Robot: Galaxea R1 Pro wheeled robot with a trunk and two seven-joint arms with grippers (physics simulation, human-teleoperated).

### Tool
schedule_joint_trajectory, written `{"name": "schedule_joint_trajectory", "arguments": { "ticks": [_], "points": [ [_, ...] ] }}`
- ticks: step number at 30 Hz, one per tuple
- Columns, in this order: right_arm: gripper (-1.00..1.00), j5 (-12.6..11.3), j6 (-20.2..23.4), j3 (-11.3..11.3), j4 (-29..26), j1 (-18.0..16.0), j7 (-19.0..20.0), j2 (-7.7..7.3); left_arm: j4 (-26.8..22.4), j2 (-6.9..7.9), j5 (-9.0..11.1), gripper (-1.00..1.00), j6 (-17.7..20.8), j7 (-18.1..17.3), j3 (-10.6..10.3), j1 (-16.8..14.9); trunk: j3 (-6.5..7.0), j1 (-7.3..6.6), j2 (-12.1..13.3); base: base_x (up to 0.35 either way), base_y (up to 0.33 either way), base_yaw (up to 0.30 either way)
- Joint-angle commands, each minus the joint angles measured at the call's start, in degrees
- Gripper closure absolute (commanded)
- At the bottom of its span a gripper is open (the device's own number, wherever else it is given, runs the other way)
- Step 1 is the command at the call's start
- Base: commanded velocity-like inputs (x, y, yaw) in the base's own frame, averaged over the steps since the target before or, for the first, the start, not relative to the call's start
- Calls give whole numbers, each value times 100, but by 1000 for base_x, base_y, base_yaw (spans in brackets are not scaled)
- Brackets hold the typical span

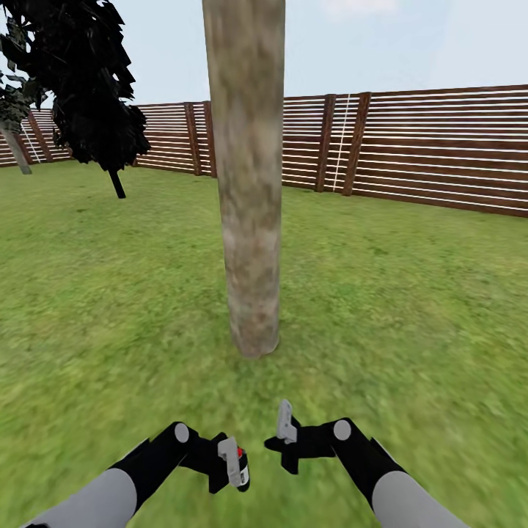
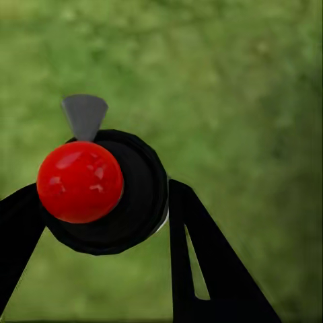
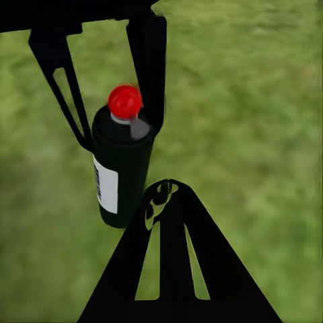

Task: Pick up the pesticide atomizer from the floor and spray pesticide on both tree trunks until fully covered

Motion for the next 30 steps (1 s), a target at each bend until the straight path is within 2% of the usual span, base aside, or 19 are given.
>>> {"name": "schedule_joint_trajectory", "arguments": {
  "ticks": [1,6,9,17,25,30],
  "points": [
    [100,0,0,0,0,0,0,10,-2,-3,-40,100,-19,0,4,0,0,0,0,0,0,0],
    [100,0,0,0,-1,-1,0,20,-11,-9,-68,100,-69,2,13,4,0,0,0,0,0,0],
    [100,0,0,0,-1,-1,0,20,-11,-115,-81,100,-73,10,14,9,0,0,0,0,0,0],
    [100,0,0,0,-1,-3,9,37,-178,-254,-71,100,-73,162,23,4,0,0,0,0,0,0],
    [100,0,0,0,-1,-27,9,37,-176,-272,-41,100,-93,211,34,10,0,0,0,0,0,0],
    [100,0,0,0,-1,-27,9,37,-170,-322,-40,100,-252,203,36,7,0,0,0,0,0,0]
  ]
}}
